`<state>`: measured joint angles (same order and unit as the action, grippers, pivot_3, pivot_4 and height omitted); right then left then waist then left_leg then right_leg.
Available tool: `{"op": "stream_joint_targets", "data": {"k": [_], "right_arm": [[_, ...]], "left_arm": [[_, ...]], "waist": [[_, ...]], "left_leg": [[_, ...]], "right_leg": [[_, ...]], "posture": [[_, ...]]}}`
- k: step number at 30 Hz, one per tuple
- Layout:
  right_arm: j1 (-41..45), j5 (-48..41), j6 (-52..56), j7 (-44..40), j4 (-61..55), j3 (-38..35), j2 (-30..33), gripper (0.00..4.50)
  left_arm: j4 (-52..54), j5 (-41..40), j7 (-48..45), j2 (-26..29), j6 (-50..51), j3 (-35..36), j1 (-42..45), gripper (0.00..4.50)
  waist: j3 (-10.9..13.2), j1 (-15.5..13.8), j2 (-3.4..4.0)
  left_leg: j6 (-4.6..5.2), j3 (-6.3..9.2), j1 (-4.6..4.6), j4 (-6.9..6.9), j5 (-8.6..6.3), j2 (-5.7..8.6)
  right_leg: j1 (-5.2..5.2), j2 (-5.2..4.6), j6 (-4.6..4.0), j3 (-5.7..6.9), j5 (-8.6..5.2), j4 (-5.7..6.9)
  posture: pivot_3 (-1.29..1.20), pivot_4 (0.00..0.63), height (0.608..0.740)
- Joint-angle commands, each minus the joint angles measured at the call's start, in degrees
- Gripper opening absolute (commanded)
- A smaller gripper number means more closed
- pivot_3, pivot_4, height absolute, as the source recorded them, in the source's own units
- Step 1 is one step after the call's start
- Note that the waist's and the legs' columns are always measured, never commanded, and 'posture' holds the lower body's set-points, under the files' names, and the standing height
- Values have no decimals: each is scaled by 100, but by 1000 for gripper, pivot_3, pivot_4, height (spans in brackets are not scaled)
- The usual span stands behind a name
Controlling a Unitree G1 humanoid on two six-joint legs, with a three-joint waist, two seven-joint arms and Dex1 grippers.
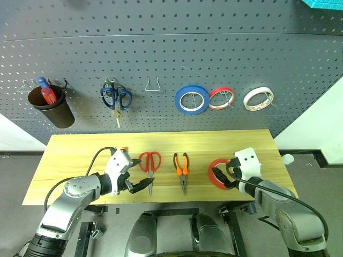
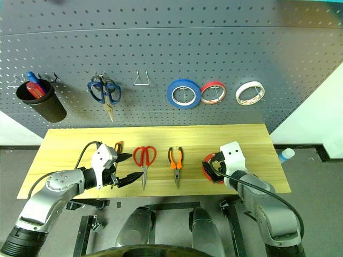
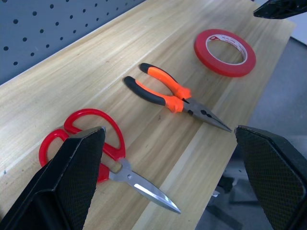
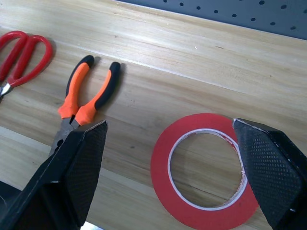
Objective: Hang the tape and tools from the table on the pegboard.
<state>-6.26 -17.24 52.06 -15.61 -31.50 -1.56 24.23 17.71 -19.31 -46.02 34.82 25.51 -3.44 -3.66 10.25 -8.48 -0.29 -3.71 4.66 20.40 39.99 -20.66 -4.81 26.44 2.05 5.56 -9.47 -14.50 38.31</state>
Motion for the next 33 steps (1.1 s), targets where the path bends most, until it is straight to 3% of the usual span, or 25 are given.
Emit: {"op": "stream_joint_targets", "data": {"k": [1, 8, 17, 33], "right_arm": [[43, 134, -48, -12, 35, 128, 82, 4349], [-8, 137, -38, -64, -2, 126, 57, 4349], [304, 364, 121, 27, 387, 596, 25, 4349], [730, 820, -168, 110, 1208, 909, -144, 4349]], "left_arm": [[132, 25, 16, 6, -51, -12, 37, 4500], [135, 37, -2, 52, -59, 14, -57, 4500], [132, 343, 212, -169, 61, -479, 86, 4500], [661, 8, 399, -409, 358, -424, -9, 4500]], "waist": [[0, 0, 0], [0, -2, 0], [31, 7, 5], [405, 12, 21]], "left_leg": [[0, 0, 0, 0, 0, 0], [0, 0, 0, 0, 0, 0], [0, 0, 0, 1, 0, 0], [11, 0, 11, -2, -6, -1]], "right_leg": [[0, 0, 0, 0, 0, 0], [0, 0, 0, 0, 0, 0], [1, 0, 18, 0, -11, 1], [16, 0, 18, -1, -14, 4]], "posture": [[316, 117, 677], [316, 121, 677], [300, 186, 677], [306, 260, 677]]}}
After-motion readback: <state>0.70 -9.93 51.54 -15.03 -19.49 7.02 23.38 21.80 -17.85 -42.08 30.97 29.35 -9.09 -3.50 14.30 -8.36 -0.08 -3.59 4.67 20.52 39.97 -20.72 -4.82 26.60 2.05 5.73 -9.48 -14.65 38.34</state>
